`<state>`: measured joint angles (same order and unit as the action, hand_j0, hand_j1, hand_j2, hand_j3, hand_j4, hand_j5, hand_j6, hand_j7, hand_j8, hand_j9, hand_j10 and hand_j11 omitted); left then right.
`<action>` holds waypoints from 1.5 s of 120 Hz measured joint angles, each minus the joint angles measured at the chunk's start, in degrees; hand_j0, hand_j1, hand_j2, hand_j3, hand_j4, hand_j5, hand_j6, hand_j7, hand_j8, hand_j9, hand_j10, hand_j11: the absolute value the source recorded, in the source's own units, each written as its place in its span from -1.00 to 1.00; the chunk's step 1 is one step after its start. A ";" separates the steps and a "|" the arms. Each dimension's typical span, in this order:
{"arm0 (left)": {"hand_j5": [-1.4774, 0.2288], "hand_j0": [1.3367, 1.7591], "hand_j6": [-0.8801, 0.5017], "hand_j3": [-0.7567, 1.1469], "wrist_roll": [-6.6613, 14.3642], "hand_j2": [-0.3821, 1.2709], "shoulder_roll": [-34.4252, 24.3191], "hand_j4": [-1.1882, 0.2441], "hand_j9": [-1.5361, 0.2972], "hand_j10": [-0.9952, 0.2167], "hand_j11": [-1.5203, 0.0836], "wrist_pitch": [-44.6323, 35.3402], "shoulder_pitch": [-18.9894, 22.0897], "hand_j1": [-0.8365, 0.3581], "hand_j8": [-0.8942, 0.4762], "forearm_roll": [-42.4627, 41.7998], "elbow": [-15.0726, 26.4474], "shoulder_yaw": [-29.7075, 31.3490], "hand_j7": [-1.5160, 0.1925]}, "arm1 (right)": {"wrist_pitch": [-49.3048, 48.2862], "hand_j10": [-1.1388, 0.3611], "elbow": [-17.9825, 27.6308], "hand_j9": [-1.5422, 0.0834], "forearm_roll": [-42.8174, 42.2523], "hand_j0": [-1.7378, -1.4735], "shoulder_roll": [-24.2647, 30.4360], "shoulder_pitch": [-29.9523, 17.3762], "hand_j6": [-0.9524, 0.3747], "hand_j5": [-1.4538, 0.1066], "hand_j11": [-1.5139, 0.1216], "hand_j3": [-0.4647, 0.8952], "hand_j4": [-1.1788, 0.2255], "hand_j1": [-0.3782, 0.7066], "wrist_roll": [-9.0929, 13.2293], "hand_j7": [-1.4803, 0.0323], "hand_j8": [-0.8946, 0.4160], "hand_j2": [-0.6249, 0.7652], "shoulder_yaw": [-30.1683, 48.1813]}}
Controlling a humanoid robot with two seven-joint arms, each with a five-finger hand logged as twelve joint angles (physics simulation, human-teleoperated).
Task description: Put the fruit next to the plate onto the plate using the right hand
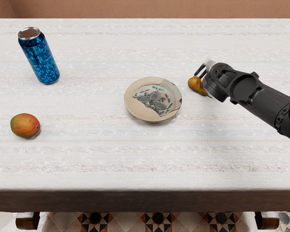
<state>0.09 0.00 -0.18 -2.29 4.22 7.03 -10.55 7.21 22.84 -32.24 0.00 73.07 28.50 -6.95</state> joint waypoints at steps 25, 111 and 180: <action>0.70 0.52 0.24 -0.21 0.00 -0.53 0.00 0.63 0.65 0.61 0.86 0.00 0.00 0.94 0.27 0.00 0.00 0.00 0.74 | -1.29 -0.20 0.01 0.15 -0.33 -0.36 0.00 -0.07 -0.32 0.08 0.11 -0.32 -0.09 0.24 0.03 0.10 -0.45 -0.44 0.08; 0.70 0.52 0.24 -0.21 0.00 -0.53 0.00 0.63 0.65 0.61 0.86 0.00 0.00 0.94 0.27 0.00 0.00 0.01 0.74 | -2.65 -0.25 0.25 -0.01 -0.41 -0.36 0.00 -1.10 -0.24 -0.08 -0.05 -0.32 -0.02 0.32 0.10 -0.02 -0.51 -0.07 0.30; 0.70 0.52 0.24 -0.21 0.01 -0.53 0.00 0.63 0.65 0.61 0.86 0.00 0.01 0.94 0.27 -0.01 -0.01 0.01 0.74 | -3.72 -0.36 0.29 -0.25 0.50 -0.35 0.00 -0.97 -0.35 -0.33 -0.32 -0.32 -0.17 0.39 0.06 -0.32 -0.56 0.48 -0.25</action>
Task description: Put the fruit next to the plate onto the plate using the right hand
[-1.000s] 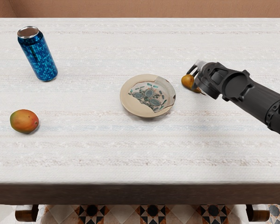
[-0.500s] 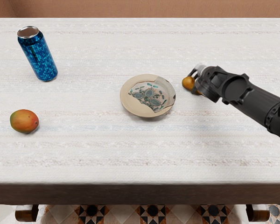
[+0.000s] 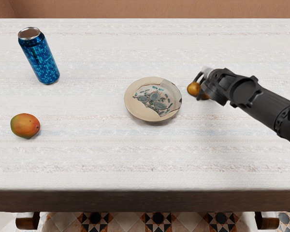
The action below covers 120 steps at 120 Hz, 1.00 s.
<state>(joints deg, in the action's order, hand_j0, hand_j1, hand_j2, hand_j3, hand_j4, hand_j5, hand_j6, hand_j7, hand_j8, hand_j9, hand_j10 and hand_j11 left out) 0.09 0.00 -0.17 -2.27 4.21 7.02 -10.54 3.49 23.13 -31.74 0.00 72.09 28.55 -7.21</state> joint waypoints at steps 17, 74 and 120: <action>0.70 0.52 0.24 -0.21 0.00 -0.53 0.00 0.63 0.65 0.61 0.86 0.00 -0.01 0.94 0.27 0.01 0.00 -0.01 0.74 | -1.96 -0.43 0.00 -0.30 0.46 -0.37 0.00 0.55 -0.39 -0.38 -0.35 -0.32 -0.23 0.36 0.05 -0.34 -0.59 0.51 1.33; 0.70 0.52 0.24 -0.20 0.00 -0.53 0.00 0.63 0.65 0.61 0.86 0.00 -0.01 0.94 0.27 0.01 0.00 -0.01 0.74 | -8.01 -0.34 0.17 -0.29 4.20 -0.39 0.54 2.14 -0.31 -0.36 -0.33 -0.32 -0.15 0.48 0.06 -0.36 -0.50 0.57 2.81; 0.70 0.52 0.24 -0.20 -0.01 -0.53 0.00 0.63 0.65 0.61 0.86 0.00 -0.01 0.94 0.27 0.01 0.01 -0.01 0.74 | -16.93 -0.39 0.35 -0.31 9.04 -0.38 6.09 5.02 -0.37 -0.41 -0.35 -0.32 -0.21 0.36 0.09 -0.35 -0.51 0.45 3.43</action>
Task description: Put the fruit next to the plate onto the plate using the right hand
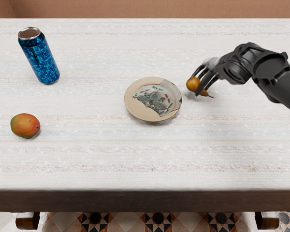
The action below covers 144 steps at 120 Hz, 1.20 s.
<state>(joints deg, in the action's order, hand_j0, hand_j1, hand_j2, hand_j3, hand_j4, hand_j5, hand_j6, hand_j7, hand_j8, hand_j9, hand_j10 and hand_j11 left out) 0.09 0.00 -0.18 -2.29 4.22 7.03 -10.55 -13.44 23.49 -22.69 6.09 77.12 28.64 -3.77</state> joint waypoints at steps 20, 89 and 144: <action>0.70 0.52 0.24 -0.21 0.00 -0.53 0.00 0.63 0.65 0.61 0.86 0.00 0.01 0.94 0.27 0.00 0.00 0.00 0.74 | -8.94 -0.38 0.77 -0.31 3.56 -0.38 2.69 2.93 -0.37 -0.42 -0.35 -0.32 -0.20 0.40 0.35 -0.34 -0.50 0.52 1.75; 0.70 0.52 0.24 -0.20 0.00 -0.53 0.00 0.63 0.65 0.61 0.86 0.00 0.00 0.94 0.27 0.00 0.00 0.00 0.74 | -19.56 -0.37 10.53 -0.31 4.37 -0.39 5.14 7.87 -0.37 -0.41 -0.35 -0.32 -0.20 0.40 1.56 -0.33 -0.50 0.54 6.80; 0.70 0.52 0.24 -0.21 0.00 -0.53 0.00 0.63 0.65 0.61 0.86 0.00 0.00 0.94 0.27 0.00 0.00 0.00 0.74 | -16.19 -0.39 10.92 -0.28 4.38 -0.39 -1.84 6.39 -0.39 -0.36 -0.32 -0.32 -0.23 0.37 1.00 -0.30 -0.52 0.48 6.99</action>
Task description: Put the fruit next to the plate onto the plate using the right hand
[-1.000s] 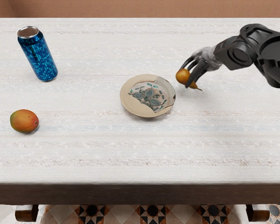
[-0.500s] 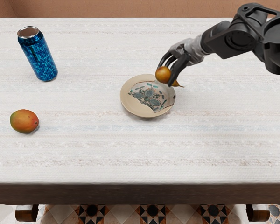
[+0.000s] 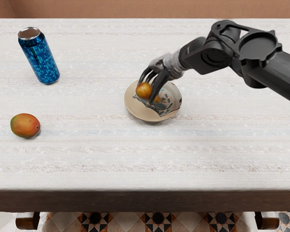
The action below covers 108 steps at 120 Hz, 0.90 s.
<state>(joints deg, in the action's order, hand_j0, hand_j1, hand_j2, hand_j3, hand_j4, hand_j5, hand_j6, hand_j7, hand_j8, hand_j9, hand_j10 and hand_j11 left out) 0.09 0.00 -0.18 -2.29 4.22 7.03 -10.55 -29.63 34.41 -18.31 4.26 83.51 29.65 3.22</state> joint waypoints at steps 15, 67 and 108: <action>0.70 0.52 0.24 -0.21 0.00 -0.53 0.00 0.63 0.65 0.61 0.86 0.00 0.00 0.94 0.27 0.00 0.00 0.00 0.74 | 1.95 -0.31 -0.29 -0.15 -0.10 -0.39 -0.69 -0.93 -0.36 -0.22 -0.18 -0.32 -0.17 0.30 -0.08 -0.16 -0.49 0.23 -0.03; 0.70 0.52 0.24 -0.20 0.00 -0.53 0.00 0.63 0.65 0.61 0.86 0.00 0.00 0.94 0.27 0.00 0.00 0.00 0.74 | 2.86 0.28 -1.05 0.61 -0.03 -0.40 1.49 -3.32 0.19 0.56 0.56 -0.32 0.43 -0.57 -0.07 0.65 0.10 -0.09 5.94; 0.70 0.52 0.24 -0.21 0.00 -0.53 0.00 0.63 0.65 0.61 0.86 0.00 0.00 0.94 0.27 0.00 -0.01 0.00 0.74 | -5.03 0.47 -0.77 0.84 7.23 -0.40 12.18 -11.64 0.39 0.81 0.80 -0.32 0.63 -0.88 -0.19 0.90 0.32 -0.10 20.63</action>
<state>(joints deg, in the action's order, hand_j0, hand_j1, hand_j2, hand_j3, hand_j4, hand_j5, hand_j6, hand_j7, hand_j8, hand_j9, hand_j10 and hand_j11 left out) 0.09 0.00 -0.18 -2.28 4.22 7.03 -10.55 -34.67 33.63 -11.08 16.43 71.87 29.46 23.85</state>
